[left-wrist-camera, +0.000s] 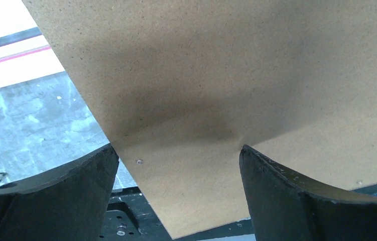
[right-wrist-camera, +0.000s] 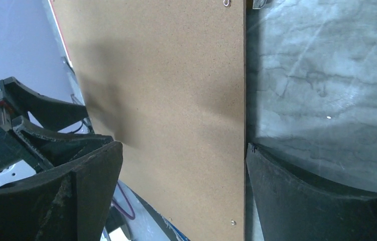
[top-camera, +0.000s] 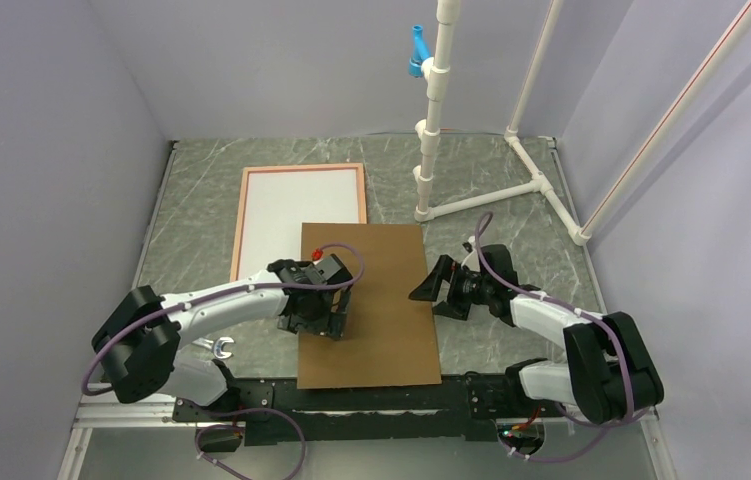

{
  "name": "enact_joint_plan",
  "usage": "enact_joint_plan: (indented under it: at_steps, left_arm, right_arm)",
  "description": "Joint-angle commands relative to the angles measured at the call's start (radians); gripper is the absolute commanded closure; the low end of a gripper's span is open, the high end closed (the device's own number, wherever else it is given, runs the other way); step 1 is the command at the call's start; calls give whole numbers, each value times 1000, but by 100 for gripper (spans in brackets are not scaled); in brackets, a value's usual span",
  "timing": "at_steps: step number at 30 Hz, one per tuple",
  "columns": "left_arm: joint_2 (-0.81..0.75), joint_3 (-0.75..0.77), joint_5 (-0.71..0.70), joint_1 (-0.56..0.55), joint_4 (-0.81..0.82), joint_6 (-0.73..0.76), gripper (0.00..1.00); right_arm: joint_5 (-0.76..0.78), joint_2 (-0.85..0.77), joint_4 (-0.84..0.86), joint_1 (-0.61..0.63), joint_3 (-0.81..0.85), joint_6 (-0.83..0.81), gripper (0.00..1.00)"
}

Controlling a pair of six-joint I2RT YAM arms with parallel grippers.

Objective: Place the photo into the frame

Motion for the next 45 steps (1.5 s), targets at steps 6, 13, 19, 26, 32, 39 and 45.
enact_joint_plan:
  at_steps: [6, 13, 19, 26, 32, 39, 45]
  left_arm:
    - [71, 99, -214, -2, -206, -63, 1]
    - [5, 119, -300, -3, -277, -116, 1]
    - [-134, 86, -288, -3, -203, -91, 1]
    - [-290, 22, -174, -3, -36, -38, 1]
    - [-368, -4, -69, 0, 80, -14, 1]
    - [-421, -24, 12, 2, 160, -4, 1]
    - [-451, -42, 43, 10, 193, -7, 1]
  right_arm:
    - [-59, 4, 33, 78, 19, 6, 5]
    - [108, -30, -120, 136, 72, -24, 3]
    - [170, -48, -65, 131, -11, 24, 2]
    - [20, 5, 247, 91, -138, 113, 23]
    - [-86, 38, 447, 30, -230, 156, 46]
    - [-149, -9, 508, 9, -244, 166, 75]
    - [-201, -92, 555, 8, -226, 195, 89]
